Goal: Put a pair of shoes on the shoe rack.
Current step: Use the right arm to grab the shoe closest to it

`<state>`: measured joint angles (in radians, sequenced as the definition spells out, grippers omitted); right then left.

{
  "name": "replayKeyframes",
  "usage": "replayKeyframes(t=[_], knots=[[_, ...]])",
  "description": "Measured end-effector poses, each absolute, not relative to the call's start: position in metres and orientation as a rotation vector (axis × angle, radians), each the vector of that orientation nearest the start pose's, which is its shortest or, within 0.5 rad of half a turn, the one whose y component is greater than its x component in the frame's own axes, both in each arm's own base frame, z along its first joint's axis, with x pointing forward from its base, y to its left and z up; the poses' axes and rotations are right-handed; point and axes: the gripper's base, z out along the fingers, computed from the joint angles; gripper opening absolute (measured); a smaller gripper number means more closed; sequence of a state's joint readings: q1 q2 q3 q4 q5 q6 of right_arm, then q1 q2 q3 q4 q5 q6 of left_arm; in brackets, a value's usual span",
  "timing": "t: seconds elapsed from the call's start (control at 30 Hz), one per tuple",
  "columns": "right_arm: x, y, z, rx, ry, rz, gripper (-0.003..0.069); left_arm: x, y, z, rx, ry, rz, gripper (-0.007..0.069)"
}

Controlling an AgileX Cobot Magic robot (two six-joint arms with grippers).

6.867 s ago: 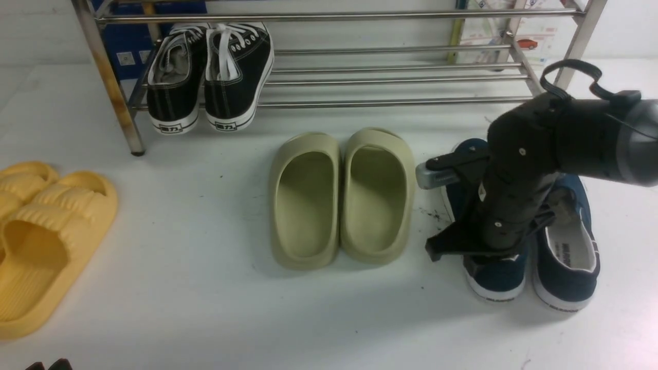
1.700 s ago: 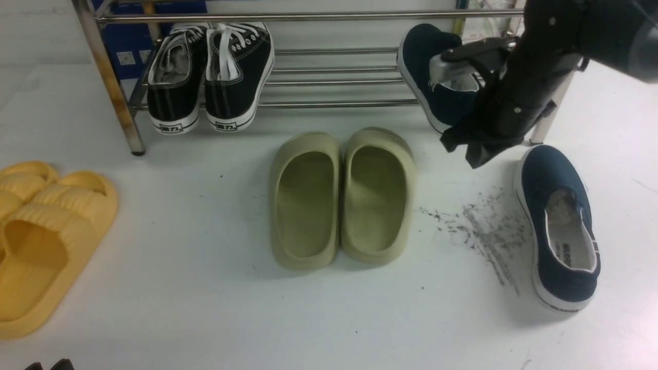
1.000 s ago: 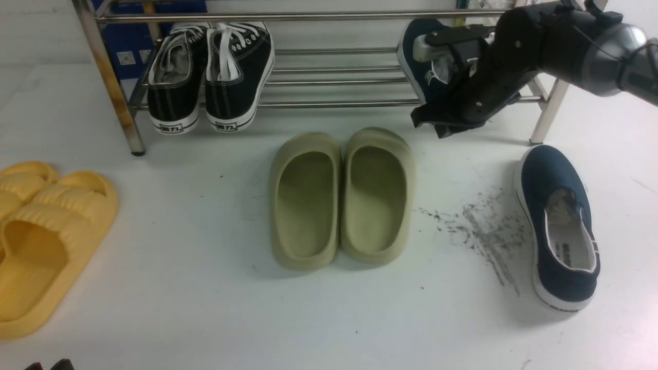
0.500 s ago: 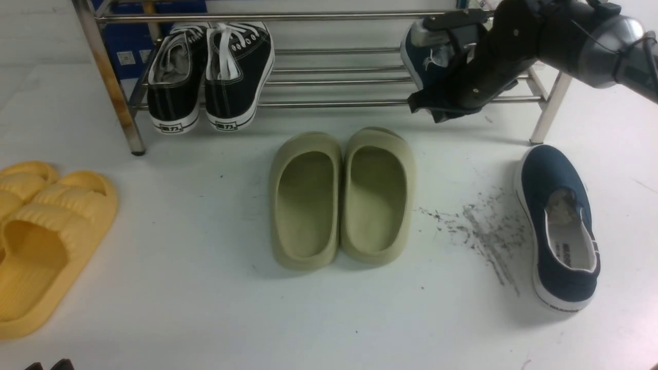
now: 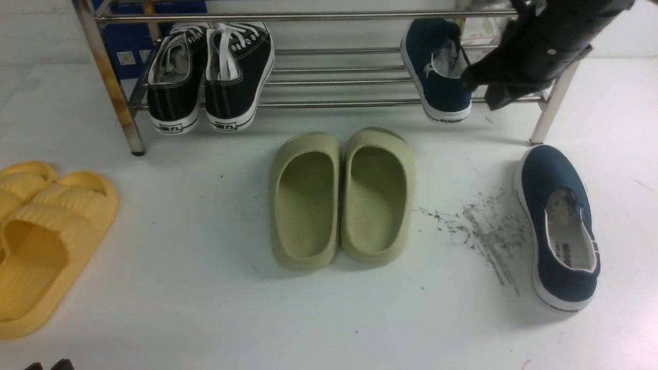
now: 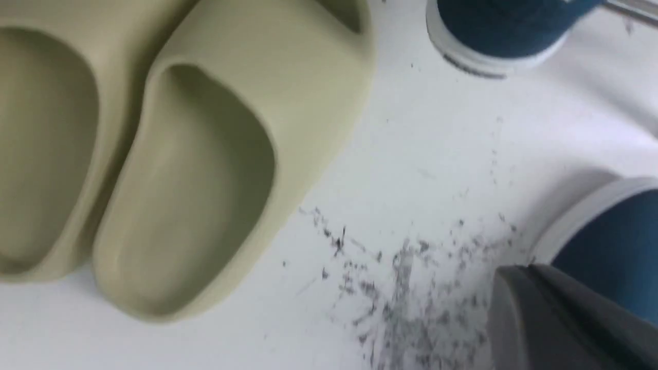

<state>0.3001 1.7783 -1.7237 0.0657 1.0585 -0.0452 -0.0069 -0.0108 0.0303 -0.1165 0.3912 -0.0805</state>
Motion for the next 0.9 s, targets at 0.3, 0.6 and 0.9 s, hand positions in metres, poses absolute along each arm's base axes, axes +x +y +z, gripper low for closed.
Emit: replayKeyframes(t=[0.3,0.6,0.9], knots=[[0.300,0.088,0.352,-0.421,2.617,0.025,0.0024,0.052,-0.004,0.169,-0.141,1.890,-0.175,0.0239],[0.293,0.085,0.337,-0.379,2.742,-0.001,0.0038,0.052,-0.004,0.169,-0.141,1.890,-0.175,0.0239],[0.299,0.086,0.288,-0.167,2.935,-0.021,0.0191,0.052,-0.004,0.169,-0.141,1.890,-0.175,0.0239]])
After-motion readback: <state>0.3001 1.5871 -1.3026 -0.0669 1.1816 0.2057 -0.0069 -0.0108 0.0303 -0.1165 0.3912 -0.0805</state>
